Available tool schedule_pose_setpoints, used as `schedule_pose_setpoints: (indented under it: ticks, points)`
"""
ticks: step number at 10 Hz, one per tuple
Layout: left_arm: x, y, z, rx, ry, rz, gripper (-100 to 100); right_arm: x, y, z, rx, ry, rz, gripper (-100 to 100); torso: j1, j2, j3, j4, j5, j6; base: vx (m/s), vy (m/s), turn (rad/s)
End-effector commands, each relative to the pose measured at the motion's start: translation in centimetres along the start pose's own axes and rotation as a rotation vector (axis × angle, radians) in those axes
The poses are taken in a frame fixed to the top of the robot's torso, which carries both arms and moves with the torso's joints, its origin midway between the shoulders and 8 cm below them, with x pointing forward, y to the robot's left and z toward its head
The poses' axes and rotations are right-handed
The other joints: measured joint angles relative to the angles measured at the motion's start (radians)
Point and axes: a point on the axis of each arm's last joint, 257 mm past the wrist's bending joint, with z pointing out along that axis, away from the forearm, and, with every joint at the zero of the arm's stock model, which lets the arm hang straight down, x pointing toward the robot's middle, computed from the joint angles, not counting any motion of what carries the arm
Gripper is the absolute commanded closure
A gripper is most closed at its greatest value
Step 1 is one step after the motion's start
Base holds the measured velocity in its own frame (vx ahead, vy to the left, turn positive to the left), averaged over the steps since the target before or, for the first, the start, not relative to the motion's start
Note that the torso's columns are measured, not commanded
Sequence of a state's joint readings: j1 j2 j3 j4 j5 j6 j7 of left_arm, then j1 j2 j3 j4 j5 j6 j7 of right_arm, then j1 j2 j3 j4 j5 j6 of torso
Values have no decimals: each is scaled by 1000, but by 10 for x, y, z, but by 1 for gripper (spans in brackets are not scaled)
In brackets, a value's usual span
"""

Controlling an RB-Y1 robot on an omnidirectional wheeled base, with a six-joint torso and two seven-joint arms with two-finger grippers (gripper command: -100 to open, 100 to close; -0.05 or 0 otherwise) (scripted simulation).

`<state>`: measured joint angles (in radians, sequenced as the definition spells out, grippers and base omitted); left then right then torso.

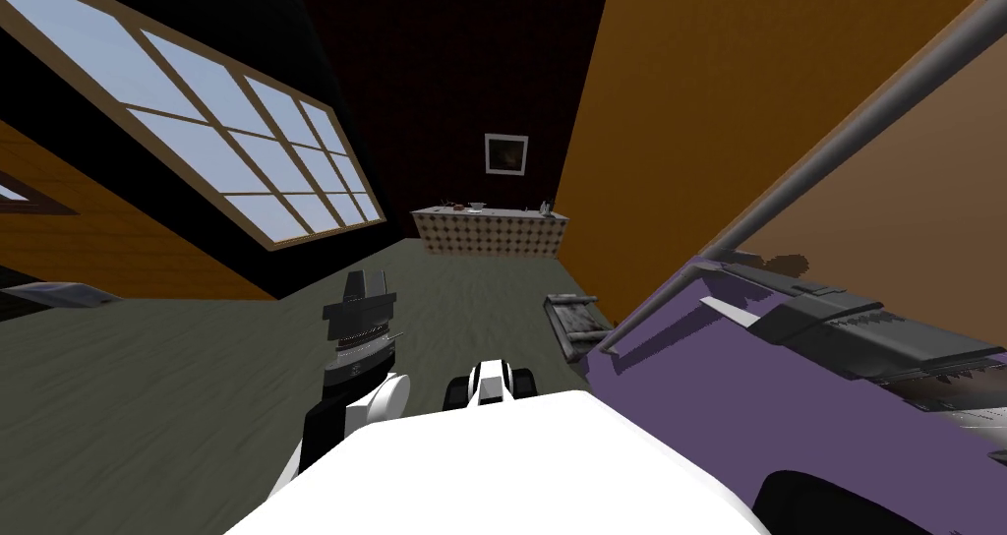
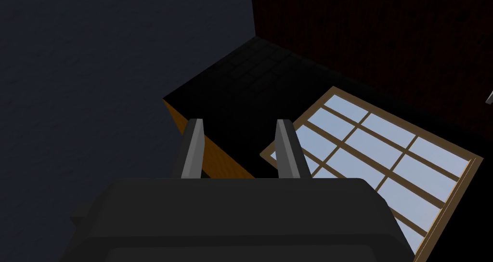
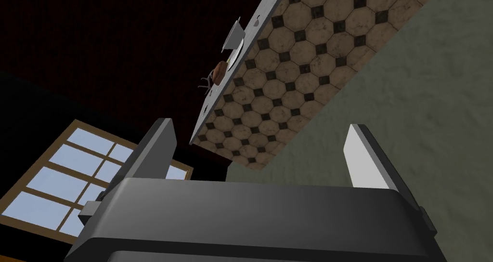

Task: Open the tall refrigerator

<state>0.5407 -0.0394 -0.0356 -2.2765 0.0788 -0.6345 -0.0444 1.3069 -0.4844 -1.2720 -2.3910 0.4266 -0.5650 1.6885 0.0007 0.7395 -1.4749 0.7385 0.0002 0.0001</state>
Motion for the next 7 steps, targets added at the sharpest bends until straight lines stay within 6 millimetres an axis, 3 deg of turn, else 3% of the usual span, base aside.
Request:
schedule_pose_setpoints:
  ticks: [1, 7]
  points:
    - [0, 0, 0, 0, 0, 0, 0, 10, 4, -1, -10, 16, 69, -100, 0, -1, -1, 0, 0, 0, 24, -45, 8]
    - [0, 0, 0, 0, 0, 0, 0, 31, 11, -2, -27, 50, 207, -100, 0, -1, -1, -1, 0, 0, 23, -45, 8]
